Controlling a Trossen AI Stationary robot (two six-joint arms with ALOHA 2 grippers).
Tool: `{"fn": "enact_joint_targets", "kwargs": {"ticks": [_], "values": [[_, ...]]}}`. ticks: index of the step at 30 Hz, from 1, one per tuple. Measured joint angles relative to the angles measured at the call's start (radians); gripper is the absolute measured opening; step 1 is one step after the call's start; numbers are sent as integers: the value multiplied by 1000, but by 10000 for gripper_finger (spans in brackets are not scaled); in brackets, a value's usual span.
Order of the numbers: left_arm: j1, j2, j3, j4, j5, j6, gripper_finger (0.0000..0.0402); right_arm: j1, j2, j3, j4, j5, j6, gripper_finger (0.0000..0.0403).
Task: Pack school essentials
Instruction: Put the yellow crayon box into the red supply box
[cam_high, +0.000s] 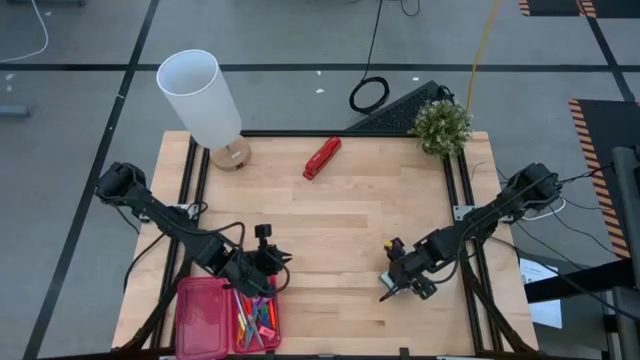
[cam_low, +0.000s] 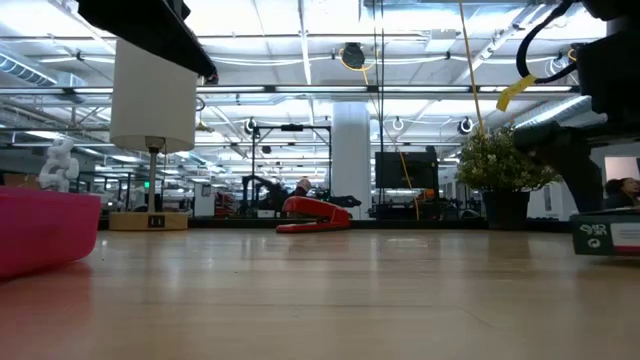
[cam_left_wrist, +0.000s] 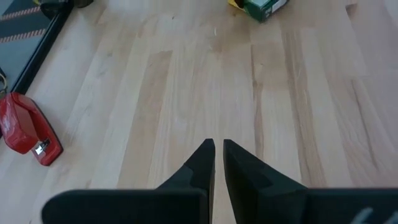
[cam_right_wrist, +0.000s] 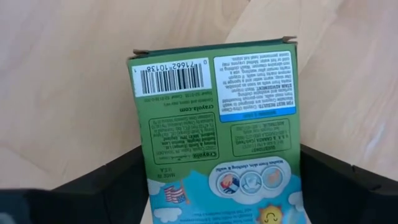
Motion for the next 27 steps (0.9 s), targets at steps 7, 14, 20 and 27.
{"fn": "enact_joint_targets", "kwargs": {"ticks": [7, 14, 20, 27], "values": [[0, 4, 0, 118, 10, 89, 39, -1, -29, 0, 60, -3, 82, 329], [2, 141, 2, 464, 20, 439, 127, -34, -102, 2, 230, -51, 248, 329], [23, 294, -1, 826, -3, 759, 224, -95, -129, 2, 444, -174, 450, 329], [55, 329, 53, 951, 151, 777, 272, -163, -128, 2, 602, -241, 652, 329]]}}
